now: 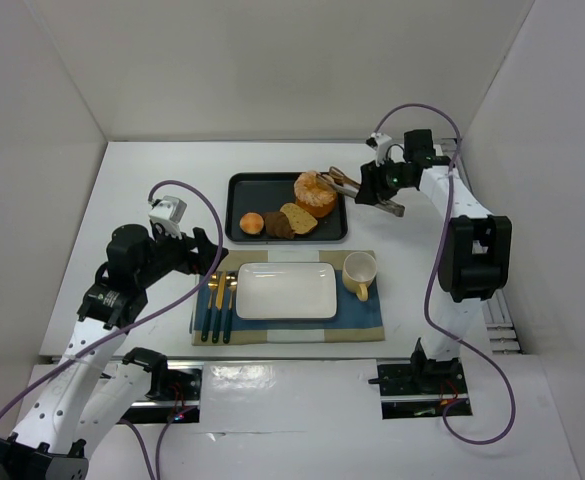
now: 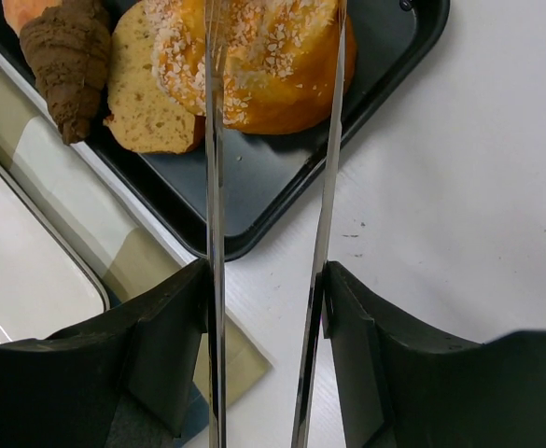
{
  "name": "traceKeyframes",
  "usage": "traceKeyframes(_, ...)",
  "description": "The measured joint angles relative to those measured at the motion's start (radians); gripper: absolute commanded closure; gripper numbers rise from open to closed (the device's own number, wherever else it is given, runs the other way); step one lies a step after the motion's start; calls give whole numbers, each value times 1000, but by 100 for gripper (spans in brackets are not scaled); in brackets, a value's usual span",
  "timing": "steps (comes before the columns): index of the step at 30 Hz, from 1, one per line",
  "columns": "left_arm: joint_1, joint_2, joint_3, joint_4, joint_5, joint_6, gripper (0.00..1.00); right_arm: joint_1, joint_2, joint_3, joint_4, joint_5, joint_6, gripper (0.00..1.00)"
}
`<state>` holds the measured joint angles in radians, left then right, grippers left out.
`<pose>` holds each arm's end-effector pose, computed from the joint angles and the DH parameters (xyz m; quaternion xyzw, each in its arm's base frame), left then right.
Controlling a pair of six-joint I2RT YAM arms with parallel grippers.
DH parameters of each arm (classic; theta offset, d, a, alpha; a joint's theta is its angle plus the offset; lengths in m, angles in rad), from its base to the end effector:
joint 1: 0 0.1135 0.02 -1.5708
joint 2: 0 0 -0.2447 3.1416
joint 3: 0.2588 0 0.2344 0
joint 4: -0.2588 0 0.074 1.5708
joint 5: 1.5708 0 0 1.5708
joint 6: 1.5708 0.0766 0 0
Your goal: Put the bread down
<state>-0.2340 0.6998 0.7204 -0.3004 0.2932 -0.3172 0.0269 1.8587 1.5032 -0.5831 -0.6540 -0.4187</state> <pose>0.1891 -0.0678 0.2951 0.0549 0.7932 -0.2742 0.5409 0.4010 0.0574 0.2168 -0.2963 0.8558 0.2421 0.3482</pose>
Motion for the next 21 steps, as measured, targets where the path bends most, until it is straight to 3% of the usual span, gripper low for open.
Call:
traceKeyframes(15, 0, 0, 0, 0, 0, 0, 2, 68, 1, 28, -13, 130, 89, 41)
traceKeyframes(19, 0, 0, 0, 0, 0, 0, 2, 96, 1, 54, -16, 172, 109, 47)
traceKeyframes(21, 0, 0, 0, 0, 0, 0, 2, 106, 2, 61, -15, 188, 115, 57)
